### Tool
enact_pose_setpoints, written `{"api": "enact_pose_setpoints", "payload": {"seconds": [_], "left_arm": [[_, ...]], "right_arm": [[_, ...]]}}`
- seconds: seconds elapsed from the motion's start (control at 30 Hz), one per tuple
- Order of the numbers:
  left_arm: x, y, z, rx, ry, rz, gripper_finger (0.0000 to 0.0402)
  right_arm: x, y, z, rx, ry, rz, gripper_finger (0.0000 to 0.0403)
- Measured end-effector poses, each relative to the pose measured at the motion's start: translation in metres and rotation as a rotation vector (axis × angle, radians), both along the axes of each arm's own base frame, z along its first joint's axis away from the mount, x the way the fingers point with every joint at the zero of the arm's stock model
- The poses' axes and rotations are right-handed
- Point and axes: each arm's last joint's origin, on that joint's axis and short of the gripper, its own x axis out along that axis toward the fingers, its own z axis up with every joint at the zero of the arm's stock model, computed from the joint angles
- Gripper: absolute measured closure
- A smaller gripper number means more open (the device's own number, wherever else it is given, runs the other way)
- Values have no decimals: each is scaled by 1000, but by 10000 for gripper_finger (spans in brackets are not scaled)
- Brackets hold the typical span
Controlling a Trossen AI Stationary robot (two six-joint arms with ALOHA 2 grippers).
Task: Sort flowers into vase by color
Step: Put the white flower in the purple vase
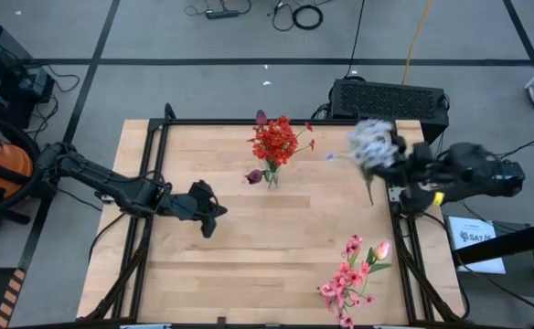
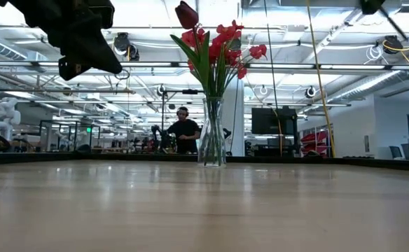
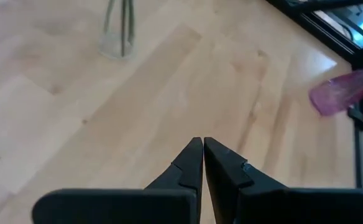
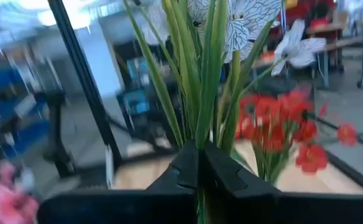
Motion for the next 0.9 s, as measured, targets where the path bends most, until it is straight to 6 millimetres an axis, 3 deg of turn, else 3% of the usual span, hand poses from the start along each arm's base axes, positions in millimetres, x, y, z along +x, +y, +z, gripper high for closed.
{"api": "enact_pose_setpoints", "payload": {"seconds": [0.2, 0.5, 0.9], "left_arm": [[0, 1, 0, 75, 1, -21, 379], [0, 1, 0, 123, 12, -57, 379], [0, 0, 0, 173, 24, -124, 379]], "right_arm": [[-15, -1, 22, 61, -254, 15, 402], [19, 13, 48, 139, -404, 86, 402], [46, 47, 77, 95, -190, -91, 402]]}}
